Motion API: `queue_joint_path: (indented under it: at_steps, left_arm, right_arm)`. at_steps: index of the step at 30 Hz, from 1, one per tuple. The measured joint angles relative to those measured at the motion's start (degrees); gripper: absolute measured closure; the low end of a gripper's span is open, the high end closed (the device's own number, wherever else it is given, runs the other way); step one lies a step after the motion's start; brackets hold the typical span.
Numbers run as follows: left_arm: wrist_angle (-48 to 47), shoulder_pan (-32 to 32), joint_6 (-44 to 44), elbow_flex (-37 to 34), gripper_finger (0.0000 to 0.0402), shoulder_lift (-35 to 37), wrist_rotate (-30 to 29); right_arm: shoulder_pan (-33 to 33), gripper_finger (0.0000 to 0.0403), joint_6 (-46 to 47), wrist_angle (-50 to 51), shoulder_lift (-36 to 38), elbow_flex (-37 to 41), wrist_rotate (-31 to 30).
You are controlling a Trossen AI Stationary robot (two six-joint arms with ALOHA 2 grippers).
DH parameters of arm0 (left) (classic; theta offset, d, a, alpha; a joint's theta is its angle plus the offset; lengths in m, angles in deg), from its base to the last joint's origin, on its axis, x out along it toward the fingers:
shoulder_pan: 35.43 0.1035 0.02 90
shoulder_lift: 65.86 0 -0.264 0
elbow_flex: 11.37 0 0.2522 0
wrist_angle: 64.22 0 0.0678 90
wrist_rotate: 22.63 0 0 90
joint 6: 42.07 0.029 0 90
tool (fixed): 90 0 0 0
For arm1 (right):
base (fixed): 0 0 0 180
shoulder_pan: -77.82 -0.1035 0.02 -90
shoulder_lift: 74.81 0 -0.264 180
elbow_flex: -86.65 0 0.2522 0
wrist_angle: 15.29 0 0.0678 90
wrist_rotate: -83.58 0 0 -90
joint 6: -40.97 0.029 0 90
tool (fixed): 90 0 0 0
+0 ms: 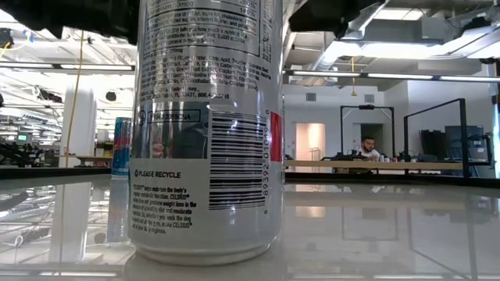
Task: Place canned beverage on shelf
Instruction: Put the top white and pink soda can on the shelf
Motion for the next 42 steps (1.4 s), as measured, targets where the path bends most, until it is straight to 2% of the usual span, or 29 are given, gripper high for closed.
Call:
queue_joint_path:
  at_steps: [7, 9, 13, 16, 20, 25, 29, 34, 42]
  left_arm:
    - [4.7, 2.6, 7.8, -0.3, 0.0106, -1.5, -2.4]
    - [4.9, 3.0, 8.5, -0.3, 0.0106, -1.4, -4.7]
    - [2.7, 3.2, 4.1, -0.3, 0.0106, -0.6, -8.7]
    - [-0.5, 3.1, -0.3, -0.3, 0.0106, -0.3, -8.0]
    - [-5.0, 2.5, -5.2, -0.3, 0.0106, -0.3, -3.2]
    - [-13.1, 1.7, -7.8, -0.3, 0.0106, -0.4, -1.0]
    - [-13.0, 1.4, -7.6, -0.3, 0.0106, -0.4, -1.1]
    - [-13.2, 1.4, -6.7, -0.3, 0.0106, -0.4, -1.3]
    - [-12.4, 1.4, -2.7, -0.3, 0.0106, -0.4, -2.9]
  right_arm:
    - [1.6, 0.0118, -10.3, 3.1, -0.9, -3.4, -0.1]
    - [2.4, 0.0093, -10.8, 5.5, -0.2, -4.3, 0.0]
    - [3.4, 0.0063, -6.9, 8.0, 1.6, -5.4, -0.1]
    - [2.9, 0.0054, -2.4, 10.3, 1.8, -5.4, -0.1]
    - [0.9, 0.0054, 3.5, 11.9, 0.1, -5.4, -0.1]
    - [-0.7, 0.0058, 2.2, 10.0, -5.4, -5.3, -0.9]
    - [1.2, 0.0058, -2.2, 6.0, -9.6, -5.3, -1.6]
    - [5.2, 0.0058, -2.3, 4.1, -11.6, -5.2, -1.4]
    - [7.1, 0.0058, 3.5, 1.1, -12.9, -5.3, -0.2]
